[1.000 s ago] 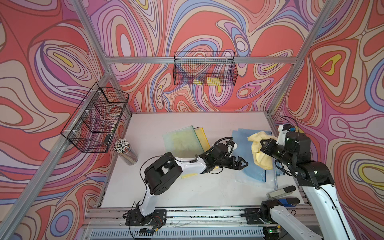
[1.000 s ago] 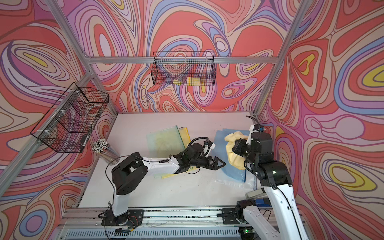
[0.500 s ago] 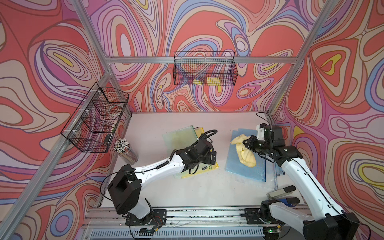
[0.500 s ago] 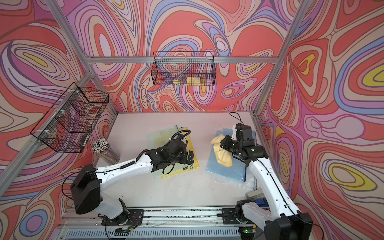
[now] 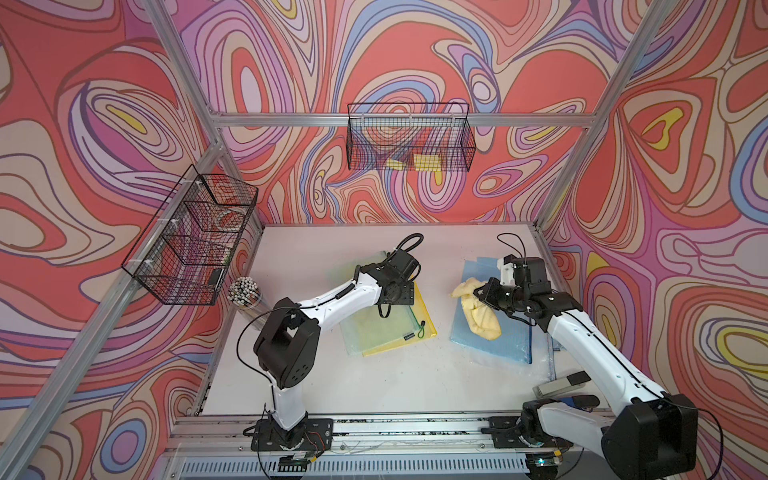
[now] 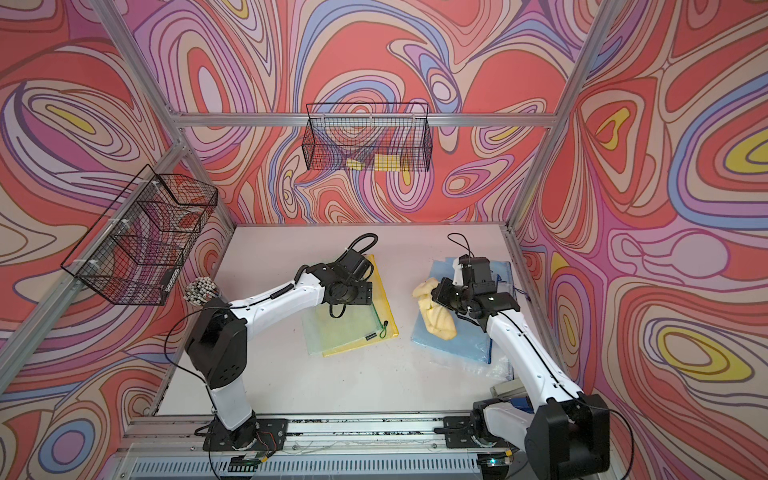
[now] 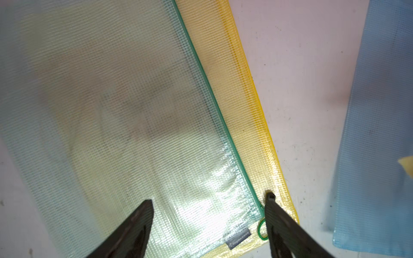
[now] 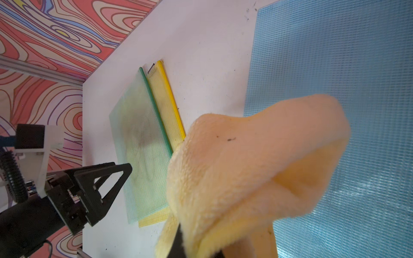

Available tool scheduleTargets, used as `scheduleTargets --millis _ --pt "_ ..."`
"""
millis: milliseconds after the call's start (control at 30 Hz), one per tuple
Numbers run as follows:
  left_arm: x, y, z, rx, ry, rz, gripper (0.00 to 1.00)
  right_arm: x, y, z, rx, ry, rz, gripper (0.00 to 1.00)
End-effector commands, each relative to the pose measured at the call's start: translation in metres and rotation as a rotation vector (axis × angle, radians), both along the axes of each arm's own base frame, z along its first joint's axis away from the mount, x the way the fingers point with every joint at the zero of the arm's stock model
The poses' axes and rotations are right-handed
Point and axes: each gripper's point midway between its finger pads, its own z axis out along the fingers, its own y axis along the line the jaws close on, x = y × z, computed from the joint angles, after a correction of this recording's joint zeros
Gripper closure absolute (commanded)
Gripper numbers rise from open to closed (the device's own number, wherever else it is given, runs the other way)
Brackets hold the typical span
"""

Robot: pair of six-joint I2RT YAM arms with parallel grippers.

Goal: Wipe the document bag
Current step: Pick up the document bag.

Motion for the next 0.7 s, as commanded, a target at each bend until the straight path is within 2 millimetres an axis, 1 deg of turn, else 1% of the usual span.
scheduleTargets --millis 0,200,267,367,400,500,667 --pt "-0.007 0.001 -0.021 0.047 0.111 0.035 0.25 0.003 0.002 -0.007 -0.015 -0.014 0.025 1.0" --pt "0.007 -0.017 -0.043 0.074 0.175 0.056 0.32 0.004 0.006 -0.022 -0.013 0.011 0.052 1.0" --pt "0.011 -0.021 -0.05 0.086 0.188 0.064 0.34 0.004 0.007 -0.023 -0.013 0.009 0.06 1.0" --pt "0.015 -0.028 -0.057 0.097 0.197 0.064 0.35 0.003 0.006 -0.025 -0.019 0.008 0.06 1.0" --pt "0.016 -0.029 -0.058 0.102 0.198 0.065 0.35 0.004 0.006 -0.025 -0.022 0.006 0.061 1.0" --pt "0.018 -0.031 -0.063 0.129 0.21 0.065 0.42 0.004 0.005 -0.027 -0.027 0.01 0.063 1.0" --pt "0.016 -0.027 -0.073 0.179 0.234 0.069 0.48 0.003 0.006 -0.033 -0.027 0.017 0.065 1.0"
